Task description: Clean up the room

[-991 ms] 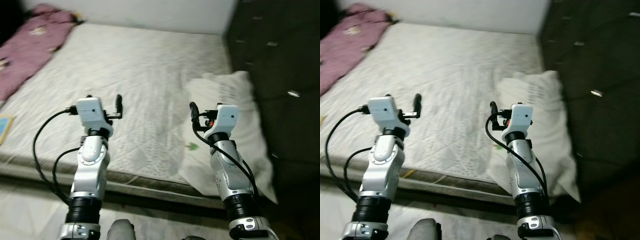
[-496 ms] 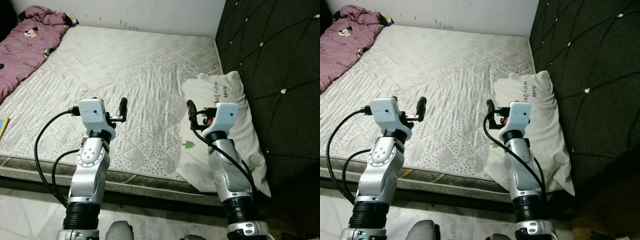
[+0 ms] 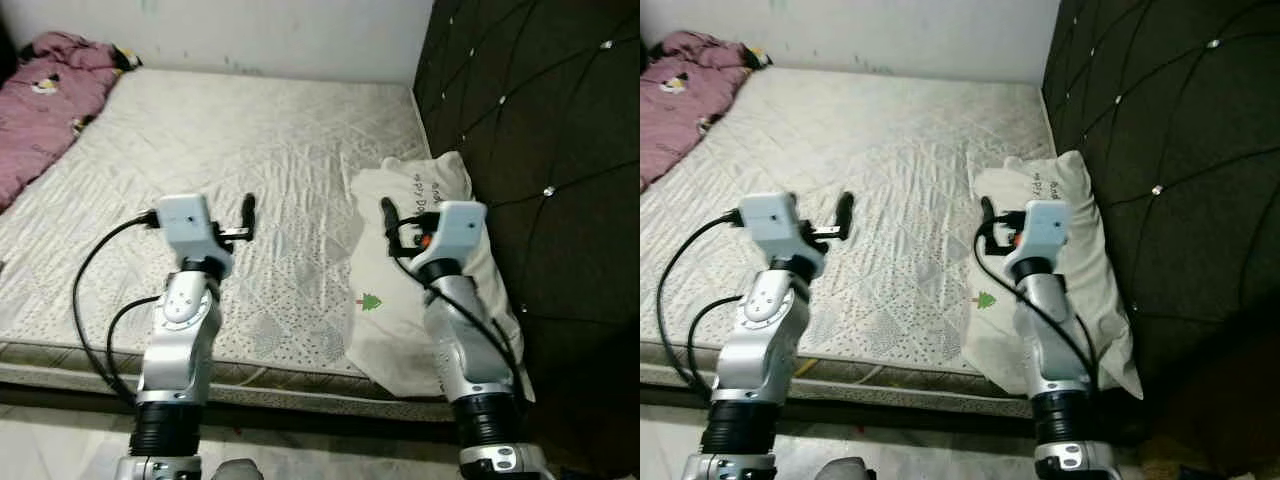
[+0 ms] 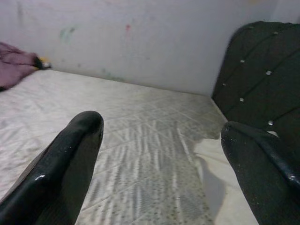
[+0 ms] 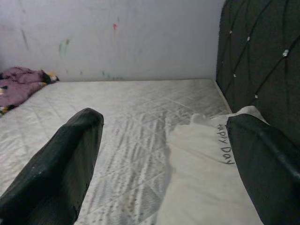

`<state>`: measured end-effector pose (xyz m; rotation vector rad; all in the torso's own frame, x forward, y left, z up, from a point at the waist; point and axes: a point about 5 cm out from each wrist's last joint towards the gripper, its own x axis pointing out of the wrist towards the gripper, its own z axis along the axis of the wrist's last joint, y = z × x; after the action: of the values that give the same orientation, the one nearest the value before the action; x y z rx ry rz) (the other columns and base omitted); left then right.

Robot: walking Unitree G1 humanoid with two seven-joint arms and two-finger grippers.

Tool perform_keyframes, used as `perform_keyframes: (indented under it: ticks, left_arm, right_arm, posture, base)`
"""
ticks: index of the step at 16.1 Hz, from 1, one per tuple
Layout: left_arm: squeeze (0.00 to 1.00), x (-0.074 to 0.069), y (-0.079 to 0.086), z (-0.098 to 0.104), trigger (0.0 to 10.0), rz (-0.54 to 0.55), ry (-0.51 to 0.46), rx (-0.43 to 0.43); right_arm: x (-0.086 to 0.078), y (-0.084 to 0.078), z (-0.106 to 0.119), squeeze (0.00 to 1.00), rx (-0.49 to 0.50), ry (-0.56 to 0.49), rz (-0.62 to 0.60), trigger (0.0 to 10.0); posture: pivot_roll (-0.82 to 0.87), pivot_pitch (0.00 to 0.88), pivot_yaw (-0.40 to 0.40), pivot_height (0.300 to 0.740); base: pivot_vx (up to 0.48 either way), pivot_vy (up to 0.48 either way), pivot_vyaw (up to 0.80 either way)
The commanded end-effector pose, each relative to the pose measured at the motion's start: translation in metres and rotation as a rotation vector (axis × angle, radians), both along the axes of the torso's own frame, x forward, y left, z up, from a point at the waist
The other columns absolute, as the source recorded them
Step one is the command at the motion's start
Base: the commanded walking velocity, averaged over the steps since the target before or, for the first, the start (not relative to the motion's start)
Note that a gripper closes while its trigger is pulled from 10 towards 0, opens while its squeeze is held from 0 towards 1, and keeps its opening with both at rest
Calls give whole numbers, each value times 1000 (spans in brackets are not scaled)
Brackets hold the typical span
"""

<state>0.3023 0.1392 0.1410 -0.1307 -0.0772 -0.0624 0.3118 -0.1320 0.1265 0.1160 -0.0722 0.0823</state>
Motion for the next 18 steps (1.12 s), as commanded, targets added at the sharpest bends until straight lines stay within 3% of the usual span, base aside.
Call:
perform_keyframes:
  ticks: [1, 11, 15, 18]
  left_arm:
    - [0, 1, 1, 5, 10000, 8, -9, -1]
    - [0, 1, 4, 5, 10000, 53, 6, -40]
    - [0, 1, 5, 4, 10000, 60, 21, -52]
    - [0, 2, 5, 4, 10000, 65, 25, -64]
  right_arm:
    - [3, 1, 8, 0, 3, -19, 3, 10000]
    - [3, -1, 7, 0, 21, 6, -15, 10000]
    - [4, -1, 6, 0, 19, 19, -15, 10000]
    - [4, -1, 7, 0, 16, 20, -12, 10000]
  posture:
    - [34, 0, -11, 740]
    - [36, 0, -8, 740]
    - [35, 0, -11, 740]
    - [31, 0, -13, 740]
  base:
    - [247, 0, 0]
    - [24, 0, -79]
    - [0, 457, -719]
    - [0, 480, 0]
